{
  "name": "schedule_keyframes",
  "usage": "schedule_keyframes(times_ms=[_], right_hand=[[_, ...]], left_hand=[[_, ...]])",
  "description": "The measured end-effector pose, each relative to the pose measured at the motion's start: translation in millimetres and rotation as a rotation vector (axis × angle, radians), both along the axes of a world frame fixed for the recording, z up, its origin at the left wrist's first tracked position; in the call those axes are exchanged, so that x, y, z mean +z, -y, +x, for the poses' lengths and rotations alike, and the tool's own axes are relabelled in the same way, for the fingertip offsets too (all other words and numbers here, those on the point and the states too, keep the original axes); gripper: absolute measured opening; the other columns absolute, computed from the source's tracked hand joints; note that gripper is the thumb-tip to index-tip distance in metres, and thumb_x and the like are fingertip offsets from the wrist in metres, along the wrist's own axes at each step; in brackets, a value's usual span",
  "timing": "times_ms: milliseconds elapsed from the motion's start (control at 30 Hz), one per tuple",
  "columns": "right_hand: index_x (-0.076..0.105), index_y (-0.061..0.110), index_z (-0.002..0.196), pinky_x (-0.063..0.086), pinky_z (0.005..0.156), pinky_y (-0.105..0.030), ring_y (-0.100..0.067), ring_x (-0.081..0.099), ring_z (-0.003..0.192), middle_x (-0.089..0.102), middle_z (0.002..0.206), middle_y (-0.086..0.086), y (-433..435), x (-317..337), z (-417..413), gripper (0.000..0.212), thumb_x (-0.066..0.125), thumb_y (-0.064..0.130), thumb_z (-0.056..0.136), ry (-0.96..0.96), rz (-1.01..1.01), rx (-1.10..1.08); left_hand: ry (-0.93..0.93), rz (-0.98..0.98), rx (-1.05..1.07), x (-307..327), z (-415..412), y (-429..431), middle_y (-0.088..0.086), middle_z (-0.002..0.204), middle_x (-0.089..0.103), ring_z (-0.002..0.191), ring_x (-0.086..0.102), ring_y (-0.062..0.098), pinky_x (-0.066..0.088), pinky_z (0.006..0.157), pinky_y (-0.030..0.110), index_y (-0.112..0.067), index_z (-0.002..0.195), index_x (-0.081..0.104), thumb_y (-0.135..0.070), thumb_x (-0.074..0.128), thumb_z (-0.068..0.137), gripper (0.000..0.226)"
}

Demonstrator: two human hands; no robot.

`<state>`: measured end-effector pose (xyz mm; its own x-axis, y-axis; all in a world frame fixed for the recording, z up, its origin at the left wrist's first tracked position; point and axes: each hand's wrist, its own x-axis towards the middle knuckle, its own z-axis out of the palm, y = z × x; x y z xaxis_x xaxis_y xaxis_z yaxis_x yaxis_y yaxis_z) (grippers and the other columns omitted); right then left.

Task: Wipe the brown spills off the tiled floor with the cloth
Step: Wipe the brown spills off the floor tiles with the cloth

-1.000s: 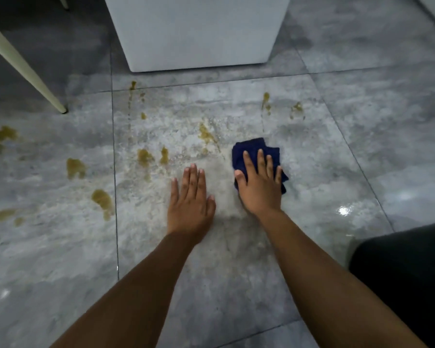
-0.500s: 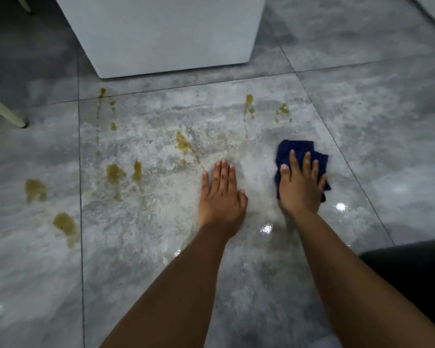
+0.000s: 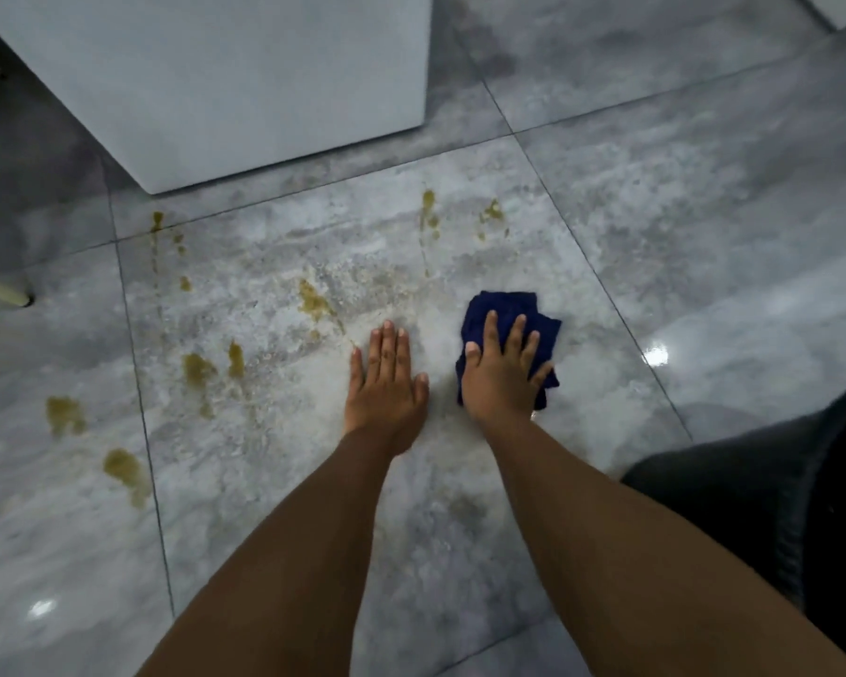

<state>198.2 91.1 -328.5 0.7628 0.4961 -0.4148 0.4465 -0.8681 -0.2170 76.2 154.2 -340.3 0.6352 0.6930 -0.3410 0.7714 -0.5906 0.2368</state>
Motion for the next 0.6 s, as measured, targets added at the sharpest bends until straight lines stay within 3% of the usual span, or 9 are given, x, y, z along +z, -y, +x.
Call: schedule_keyframes(times_ms=[100,233,433,600], right_hand=[[-0.005,0.034,0.151,-0.006,0.113,-0.055,-0.027,-0.016,0.145,-0.016,0.159,-0.003,-10,5,22,0.055,0.018,0.044,0.102,-0.044,-0.012,0.110],[-0.003,0.036,0.151,-0.005,0.114,-0.054,-0.025,-0.013,0.146,-0.013,0.160,-0.001,-33,-2,71,0.054,0.016,0.047,0.101,0.014,0.015,0.204],[0.004,0.040,0.150,-0.011,0.115,-0.046,-0.019,-0.010,0.146,-0.006,0.160,0.005,-32,-19,73,0.052,0.015,0.050,0.100,0.178,0.106,0.186],[0.007,0.042,0.149,-0.008,0.116,-0.045,-0.017,-0.009,0.146,-0.005,0.160,0.006,-66,-17,89,0.049,0.016,0.047,0.101,0.136,0.115,0.500]], left_hand=[[-0.018,0.058,-0.058,11,10,0,0.013,0.157,-0.020,0.144,-0.021,0.023,-0.013,0.117,0.045,-0.006,0.147,-0.016,-0.038,0.006,0.100,0.061],[0.128,0.117,-0.006,2,46,-23,0.015,0.158,-0.015,0.145,-0.017,0.025,-0.019,0.114,0.042,-0.005,0.144,-0.017,-0.038,-0.014,0.082,0.070],[0.222,0.199,0.126,-25,62,-32,0.015,0.159,0.003,0.147,0.000,0.027,-0.005,0.118,0.045,-0.003,0.149,0.005,-0.037,0.011,0.092,0.067],[0.213,0.183,0.134,-27,63,-30,0.014,0.159,-0.005,0.147,-0.009,0.025,-0.007,0.117,0.045,-0.005,0.150,-0.002,-0.037,0.011,0.094,0.066]])
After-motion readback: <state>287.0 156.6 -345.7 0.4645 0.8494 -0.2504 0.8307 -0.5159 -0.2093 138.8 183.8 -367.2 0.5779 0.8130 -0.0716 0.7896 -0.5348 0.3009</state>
